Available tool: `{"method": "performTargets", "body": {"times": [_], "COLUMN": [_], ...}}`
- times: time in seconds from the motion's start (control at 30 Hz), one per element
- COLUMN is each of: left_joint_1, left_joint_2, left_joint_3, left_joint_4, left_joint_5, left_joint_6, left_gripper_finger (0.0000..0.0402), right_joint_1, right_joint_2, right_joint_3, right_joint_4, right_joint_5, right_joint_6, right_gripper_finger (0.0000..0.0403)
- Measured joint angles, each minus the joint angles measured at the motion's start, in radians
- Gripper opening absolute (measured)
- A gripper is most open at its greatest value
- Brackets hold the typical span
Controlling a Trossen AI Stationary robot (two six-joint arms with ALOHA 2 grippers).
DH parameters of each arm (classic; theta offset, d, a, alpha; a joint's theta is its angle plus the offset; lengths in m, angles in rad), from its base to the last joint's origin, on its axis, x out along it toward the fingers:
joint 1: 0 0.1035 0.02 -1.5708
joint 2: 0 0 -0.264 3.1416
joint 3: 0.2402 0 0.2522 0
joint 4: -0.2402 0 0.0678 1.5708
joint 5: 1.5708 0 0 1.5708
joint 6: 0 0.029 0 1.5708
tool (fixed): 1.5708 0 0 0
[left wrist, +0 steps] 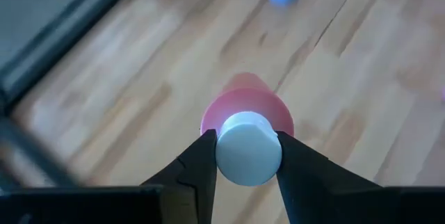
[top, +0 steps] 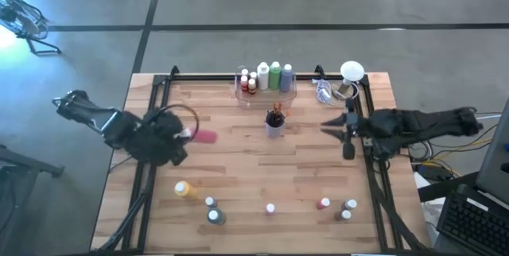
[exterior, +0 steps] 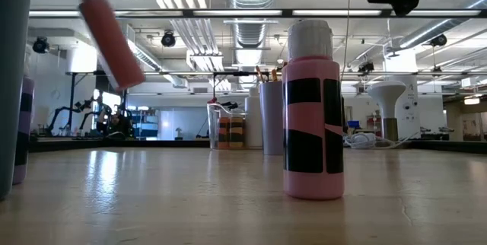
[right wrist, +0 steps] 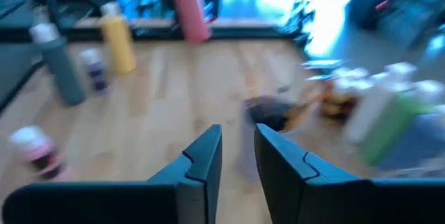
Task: Pick & Place Paint Supplies
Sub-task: Put the pink paint bottle into the transparent bin
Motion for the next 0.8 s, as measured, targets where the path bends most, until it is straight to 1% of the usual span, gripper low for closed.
{"method": "performTargets", "body": {"times": [0.1, 0.23, 0.37, 0.5, 0.57, 0.67, 0.73, 0.8], "left_joint_1": [0.116, 0.296, 0.477, 0.648, 0.718, 0.795, 0.827, 0.848], "left_joint_2": [0.000, 0.007, 0.023, 0.054, 0.079, 0.128, 0.170, 0.218], "left_joint_3": [0.006, 0.006, 0.006, 0.006, 0.006, 0.016, 0.043, 0.089], "left_joint_4": [0.171, 0.364, 0.472, 0.563, 0.601, 0.627, 0.635, 0.638], "left_joint_5": [0.007, 0.100, 0.164, 0.275, 0.333, 0.392, 0.400, 0.400], "left_joint_6": [0.239, 0.507, 0.662, 0.770, 0.808, 0.861, 0.886, 0.915], "left_gripper_finger": [0.0125, 0.0125, 0.0125, 0.0125, 0.0126, 0.0126, 0.0126, 0.0126], "right_joint_1": [-0.094, -0.206, -0.288, -0.337, -0.348, -0.350, -0.350, -0.350], "right_joint_2": [-0.084, -0.159, -0.198, -0.212, -0.213, -0.213, -0.213, -0.212], "right_joint_3": [-0.041, -0.067, -0.069, -0.065, -0.063, -0.062, -0.062, -0.062], "right_joint_4": [0.026, 0.040, 0.043, 0.044, 0.047, 0.049, 0.045, 0.044], "right_joint_5": [-0.002, -0.003, 0.013, 0.045, 0.096, 0.237, 0.349, 0.420], "right_joint_6": [-0.074, -0.137, -0.187, -0.202, -0.202, -0.202, -0.196, -0.187], "right_gripper_finger": [0.0073, 0.0064, 0.0059, 0.0061, 0.0066, 0.0075, 0.0083, 0.0090]}}
